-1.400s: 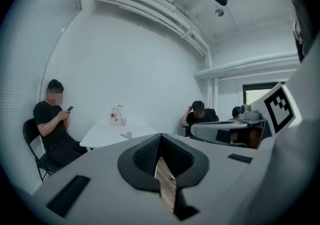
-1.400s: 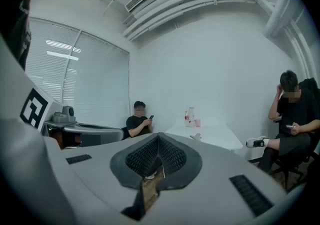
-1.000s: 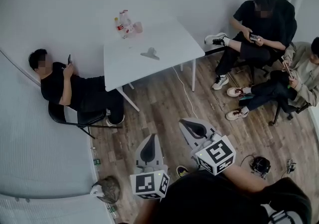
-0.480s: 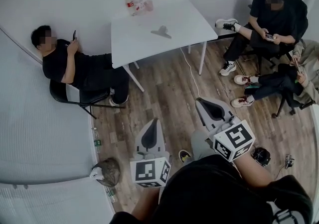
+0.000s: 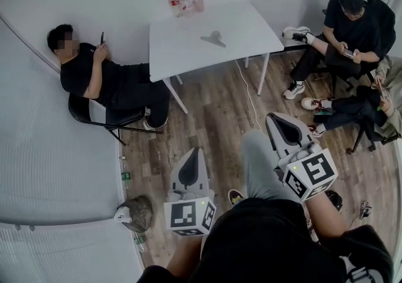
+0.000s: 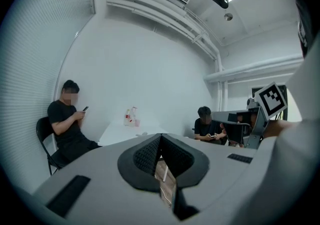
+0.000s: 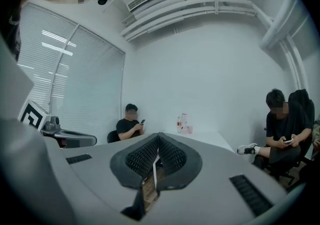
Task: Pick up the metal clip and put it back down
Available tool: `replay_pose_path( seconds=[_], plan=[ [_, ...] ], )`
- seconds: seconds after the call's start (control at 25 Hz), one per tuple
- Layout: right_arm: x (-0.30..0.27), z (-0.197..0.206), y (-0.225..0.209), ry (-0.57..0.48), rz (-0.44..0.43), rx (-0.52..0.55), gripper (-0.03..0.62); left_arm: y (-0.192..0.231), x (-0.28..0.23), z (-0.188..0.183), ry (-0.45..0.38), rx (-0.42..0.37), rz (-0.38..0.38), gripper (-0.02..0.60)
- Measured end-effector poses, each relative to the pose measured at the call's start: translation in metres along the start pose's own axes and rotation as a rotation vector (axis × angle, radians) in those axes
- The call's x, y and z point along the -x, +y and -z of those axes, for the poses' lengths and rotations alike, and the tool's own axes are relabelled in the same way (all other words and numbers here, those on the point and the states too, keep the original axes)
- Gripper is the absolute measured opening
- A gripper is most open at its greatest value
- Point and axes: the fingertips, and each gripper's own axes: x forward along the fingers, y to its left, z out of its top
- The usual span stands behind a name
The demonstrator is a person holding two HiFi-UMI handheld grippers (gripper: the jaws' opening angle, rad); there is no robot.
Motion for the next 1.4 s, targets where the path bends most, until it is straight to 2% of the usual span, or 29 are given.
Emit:
replay_pose_path(
  seconds=[0.16,0.36,0.8,1.4],
  plan=[
    [0.003,-0.008,-0.01,-0.029,0.025,-0.01,0.017,0.0,-0.006,-0.002,0.002,-0.028,0.014,0.02],
    [0.004,0.0,-0.013,-0.027,0.053,-0.021,0.018,0.002,-0.011,0.003,0.012,-0.034,0.027,0.02],
    [-0.008,0.015,-0.012,0.002,0.031,-0.037,0.017,0.007,-0.02,0.01,0.035,-0.031,0.03,0.02],
    [-0.077,0.024,-0.04,0.031,0.005,-0.056,0.017,0.032,-0.073,0.013,0.085,-0.042,0.028,0.02]
  ],
)
